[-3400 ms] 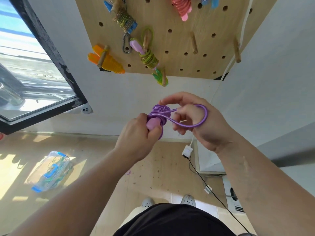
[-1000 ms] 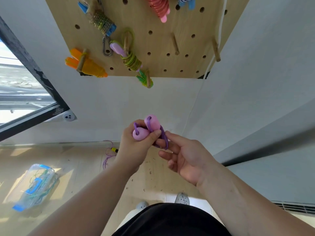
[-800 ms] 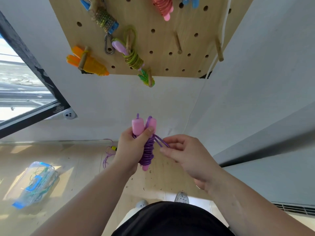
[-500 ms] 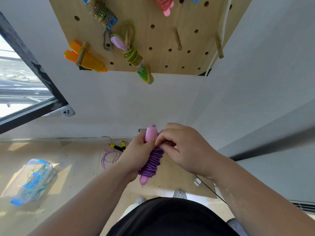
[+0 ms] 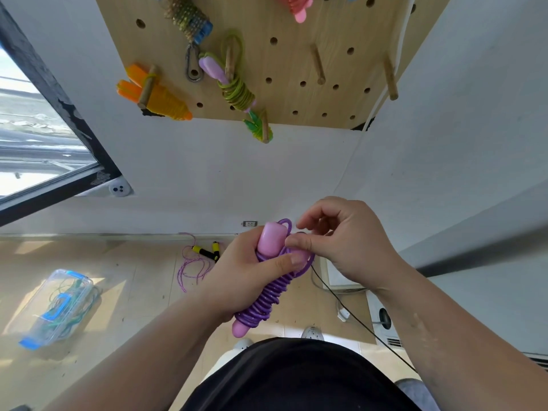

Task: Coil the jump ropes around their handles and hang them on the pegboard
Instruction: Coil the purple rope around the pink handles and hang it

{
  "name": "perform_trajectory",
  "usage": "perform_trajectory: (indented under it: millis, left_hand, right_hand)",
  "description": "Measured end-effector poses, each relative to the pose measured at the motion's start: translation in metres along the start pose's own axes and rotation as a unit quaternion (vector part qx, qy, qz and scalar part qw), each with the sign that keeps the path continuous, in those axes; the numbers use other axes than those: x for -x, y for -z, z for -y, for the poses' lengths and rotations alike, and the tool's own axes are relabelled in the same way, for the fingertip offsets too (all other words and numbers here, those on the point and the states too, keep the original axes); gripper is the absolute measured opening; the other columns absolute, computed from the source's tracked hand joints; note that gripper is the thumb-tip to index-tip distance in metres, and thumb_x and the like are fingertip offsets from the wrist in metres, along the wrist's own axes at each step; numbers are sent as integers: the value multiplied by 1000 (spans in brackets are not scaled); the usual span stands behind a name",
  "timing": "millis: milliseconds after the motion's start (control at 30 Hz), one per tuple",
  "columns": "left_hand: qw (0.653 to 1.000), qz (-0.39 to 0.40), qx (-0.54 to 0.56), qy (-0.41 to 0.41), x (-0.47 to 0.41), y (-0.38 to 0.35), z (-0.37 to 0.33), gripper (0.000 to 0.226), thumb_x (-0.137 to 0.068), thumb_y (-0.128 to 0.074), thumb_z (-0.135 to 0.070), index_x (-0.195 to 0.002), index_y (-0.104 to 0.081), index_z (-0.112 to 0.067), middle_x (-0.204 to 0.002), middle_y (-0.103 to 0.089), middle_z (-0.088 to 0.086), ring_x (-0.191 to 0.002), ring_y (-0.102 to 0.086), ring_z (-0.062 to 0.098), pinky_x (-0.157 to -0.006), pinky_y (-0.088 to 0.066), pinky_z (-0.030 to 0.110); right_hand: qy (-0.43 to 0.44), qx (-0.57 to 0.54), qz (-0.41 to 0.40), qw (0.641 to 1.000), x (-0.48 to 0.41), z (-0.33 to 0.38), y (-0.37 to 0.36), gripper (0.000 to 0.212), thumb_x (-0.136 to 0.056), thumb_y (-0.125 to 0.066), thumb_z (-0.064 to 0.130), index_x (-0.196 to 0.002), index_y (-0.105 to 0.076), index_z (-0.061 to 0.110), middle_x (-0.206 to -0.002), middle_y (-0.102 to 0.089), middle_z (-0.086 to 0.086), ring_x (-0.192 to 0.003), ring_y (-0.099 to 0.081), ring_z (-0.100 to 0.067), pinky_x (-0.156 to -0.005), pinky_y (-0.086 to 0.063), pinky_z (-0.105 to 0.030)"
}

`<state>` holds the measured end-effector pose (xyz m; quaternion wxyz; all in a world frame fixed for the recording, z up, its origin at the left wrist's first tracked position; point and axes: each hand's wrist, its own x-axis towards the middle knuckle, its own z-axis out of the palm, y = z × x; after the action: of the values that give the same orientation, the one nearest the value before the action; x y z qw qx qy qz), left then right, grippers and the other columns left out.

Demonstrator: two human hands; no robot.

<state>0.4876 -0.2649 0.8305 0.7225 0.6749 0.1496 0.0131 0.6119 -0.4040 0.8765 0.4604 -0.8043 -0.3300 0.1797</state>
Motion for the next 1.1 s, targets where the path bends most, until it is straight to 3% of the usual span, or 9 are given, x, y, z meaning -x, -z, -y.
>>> perform_trajectory:
  millis: [167, 267, 333, 533, 633, 767, 867, 967, 1100]
  left_hand:
    - [998, -49, 22, 46, 1, -4, 5, 33, -70, -70, -39, -90, -64, -13, -77, -65, 8, -67, -64, 22, -64, -56, 45]
    - [997, -29, 53, 51, 3, -3, 8, 32, -67, -68, -42, -90, -67, -20, -80, -65, 8, -71, -63, 23, -66, -54, 44]
    - [996, -13, 71, 51, 3, -2, 9, 32, -67, -68, -42, -92, -69, -22, -82, -66, 8, -74, -63, 24, -68, -53, 42]
    - [995, 11, 97, 37, 6, 1, 13, 52, -66, -71, -36, -106, -66, -3, -84, -65, 19, -74, -64, 33, -63, -54, 40]
    - [989, 14, 143, 18, 11, 1, 14, 44, -67, -71, -31, -100, -67, -3, -79, -67, 16, -68, -66, 30, -57, -55, 34]
    - [979, -81, 184, 38, 14, -15, 9, 30, -70, -71, -26, -92, -67, -6, -73, -65, 19, -59, -63, 26, -50, -52, 31]
    - [961, -168, 195, 99, 7, -19, 4, 15, -90, -66, -16, -98, -64, -3, -77, -64, 20, -63, -61, 28, -49, -53, 33]
    - [959, -168, 196, 121, 4, -9, 2, 11, -96, -59, -12, -103, -65, -6, -78, -66, 21, -59, -61, 25, -49, -52, 33]
    - [957, -133, 225, 126, 8, 0, 2, 19, -90, -63, -18, -103, -60, -4, -73, -67, 23, -55, -59, 29, -47, -51, 32]
  right_hand:
    - [-23, -38, 3, 999, 9, -7, -2, 23, -69, -85, 38, -89, -75, 32, -84, -75, 8, -74, -69, -13, -71, -57, -24]
    - [15, -5, 49, 999, 14, -12, 2, 20, -85, -80, 21, -99, -74, 35, -91, -75, 17, -86, -71, -4, -78, -53, -16]
    - [63, 40, 61, 995, 16, -14, 1, 16, -91, -72, 22, -105, -77, 28, -93, -75, 20, -91, -70, -2, -80, -51, -14]
    - [87, 22, 34, 995, 14, -13, -6, 16, -95, -64, 23, -88, -76, 15, -78, -72, 5, -72, -65, -16, -66, -49, -34]
    - [84, -20, 33, 996, 14, -10, -11, 12, -92, -67, 21, -83, -74, 19, -76, -72, 6, -70, -64, -13, -64, -49, -26]
    - [60, -68, -24, 996, 4, -15, -18, 11, -91, -73, 12, -85, -76, 21, -75, -71, 17, -68, -64, -1, -65, -46, -13]
    - [51, -23, 14, 998, -1, -30, -29, 16, -94, -69, 23, -108, -76, 23, -96, -76, 15, -87, -71, -6, -78, -53, -19]
    - [-24, -131, 34, 990, -1, -35, -38, 22, -93, -70, 16, -112, -73, 26, -105, -77, 5, -99, -72, -13, -88, -55, -27]
    - [-38, -238, 22, 970, -2, -25, -38, 21, -93, -65, 4, -104, -76, 19, -94, -78, 3, -91, -71, -11, -81, -54, -21]
